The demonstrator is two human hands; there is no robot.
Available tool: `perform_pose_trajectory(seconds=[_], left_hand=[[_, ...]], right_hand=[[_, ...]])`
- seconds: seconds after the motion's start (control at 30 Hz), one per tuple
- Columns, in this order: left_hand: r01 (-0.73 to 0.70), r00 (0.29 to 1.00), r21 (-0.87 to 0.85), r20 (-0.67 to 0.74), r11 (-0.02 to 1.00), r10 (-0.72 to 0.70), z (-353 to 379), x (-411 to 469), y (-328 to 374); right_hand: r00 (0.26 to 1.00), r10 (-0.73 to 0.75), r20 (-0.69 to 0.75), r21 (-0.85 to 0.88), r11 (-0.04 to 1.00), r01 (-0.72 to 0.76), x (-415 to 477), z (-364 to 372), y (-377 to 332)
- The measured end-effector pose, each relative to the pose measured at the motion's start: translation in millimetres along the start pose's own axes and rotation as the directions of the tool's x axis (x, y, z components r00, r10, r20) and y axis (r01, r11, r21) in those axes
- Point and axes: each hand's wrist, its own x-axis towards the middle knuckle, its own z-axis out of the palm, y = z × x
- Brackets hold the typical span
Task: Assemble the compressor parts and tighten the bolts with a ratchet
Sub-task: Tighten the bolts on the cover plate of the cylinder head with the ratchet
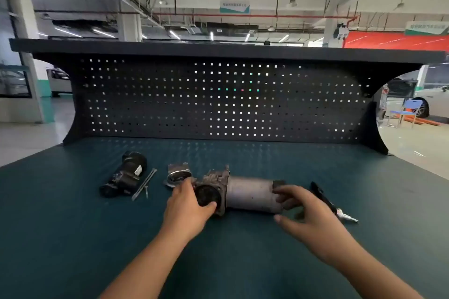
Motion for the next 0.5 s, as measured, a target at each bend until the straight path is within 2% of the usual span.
perform_pose_trajectory(seconds=[0.07, 0.13, 0.3, 0.4, 0.5], left_hand=[[0.072, 0.994, -0.153, 0.089, 0.986, -0.059, 3.3, 16.0, -5.6], [0.104, 0.985, -0.260, 0.161, 0.960, -0.063, 6.4, 26.5, -11.2], [0.042, 0.994, -0.304, 0.107, 0.952, -0.010, 17.1, 35.9, -25.5], [0.055, 0.992, -0.370, 0.126, 0.927, -0.008, 15.7, 34.0, -28.9], [0.052, 0.993, -0.439, 0.121, 0.897, 0.001, 17.2, 31.8, -31.2]], right_hand=[[0.998, -0.062, 0.008, -0.133, 0.989, 0.063, 17.0, 15.3, 1.7], [0.989, -0.118, 0.090, -0.260, 0.956, 0.137, 33.9, 35.7, 4.0], [0.937, -0.139, 0.321, -0.486, 0.825, 0.289, 63.7, 78.7, 12.9], [0.935, -0.132, 0.330, -0.542, 0.784, 0.302, 68.6, 87.7, 21.2], [0.927, -0.148, 0.345, -0.521, 0.791, 0.320, 70.9, 84.9, 27.2]])
